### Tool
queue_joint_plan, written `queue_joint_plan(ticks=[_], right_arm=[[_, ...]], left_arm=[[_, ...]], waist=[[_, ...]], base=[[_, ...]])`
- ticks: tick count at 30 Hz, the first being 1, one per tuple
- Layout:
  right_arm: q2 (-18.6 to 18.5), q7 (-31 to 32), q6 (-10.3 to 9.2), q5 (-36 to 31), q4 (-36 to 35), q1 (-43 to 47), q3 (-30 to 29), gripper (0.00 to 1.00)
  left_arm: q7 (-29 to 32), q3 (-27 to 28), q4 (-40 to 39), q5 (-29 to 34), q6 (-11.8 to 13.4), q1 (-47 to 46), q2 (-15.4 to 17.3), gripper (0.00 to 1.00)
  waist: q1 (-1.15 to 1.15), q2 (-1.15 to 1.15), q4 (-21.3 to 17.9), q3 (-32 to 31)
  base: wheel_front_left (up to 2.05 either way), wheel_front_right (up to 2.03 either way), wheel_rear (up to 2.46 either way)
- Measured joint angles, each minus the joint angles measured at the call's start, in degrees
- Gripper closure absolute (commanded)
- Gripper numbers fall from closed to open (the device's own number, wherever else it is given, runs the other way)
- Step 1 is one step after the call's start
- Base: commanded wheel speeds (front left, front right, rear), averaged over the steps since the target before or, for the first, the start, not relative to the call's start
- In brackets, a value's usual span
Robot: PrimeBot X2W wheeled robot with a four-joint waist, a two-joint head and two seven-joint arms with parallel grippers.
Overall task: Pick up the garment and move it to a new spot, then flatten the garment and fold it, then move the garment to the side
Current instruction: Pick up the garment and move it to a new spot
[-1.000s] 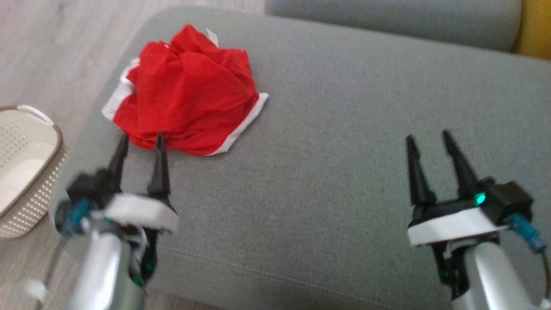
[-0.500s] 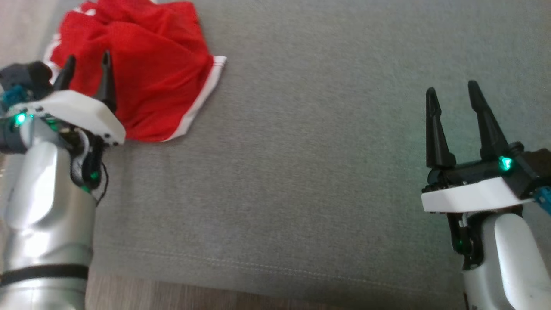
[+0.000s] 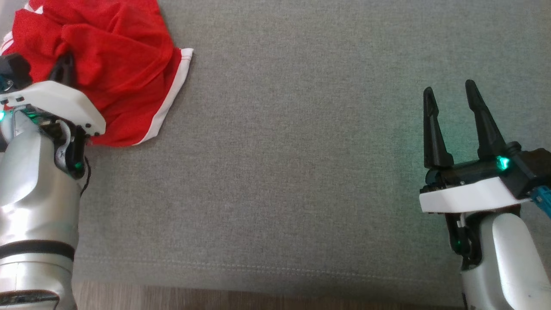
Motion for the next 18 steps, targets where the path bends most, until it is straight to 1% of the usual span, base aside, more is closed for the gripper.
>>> queue_joint_plan(ticks=[5, 9, 12, 18], right_arm=[[0.0, -0.2, 0.00, 0.0, 1.3, 0.0, 0.0, 0.00], [0.0, -1.0, 0.00, 0.0, 2.7, 0.1, 0.2, 0.00], [0.0, -1.5, 0.00, 0.4, 3.7, 0.3, 0.3, 0.00], [0.0, -2.6, 0.00, 2.4, 5.4, 1.5, 0.7, 0.00]], left_arm=[[-4.9, -0.5, 1.4, 0.0, -0.5, -0.3, 0.0, 1.00], [-7.5, -0.5, -0.2, 0.0, -0.9, -0.3, -0.2, 1.00], [-8.3, -0.1, -4.2, -1.0, -1.4, 0.0, -0.6, 1.00], [-8.8, 0.5, -16.1, -2.2, -1.5, 2.0, -1.7, 1.00]], waist=[[0.00, 0.00, 0.0, -1.7], [0.00, 0.00, 0.2, -4.3], [0.00, 0.00, 0.4, -6.5], [0.00, 0.00, 0.6, -11.2]], base=[[0.00, 0.00, 0.00], [0.00, 0.00, 0.00], [0.00, 0.00, 0.00], [0.00, 0.00, 0.00]])
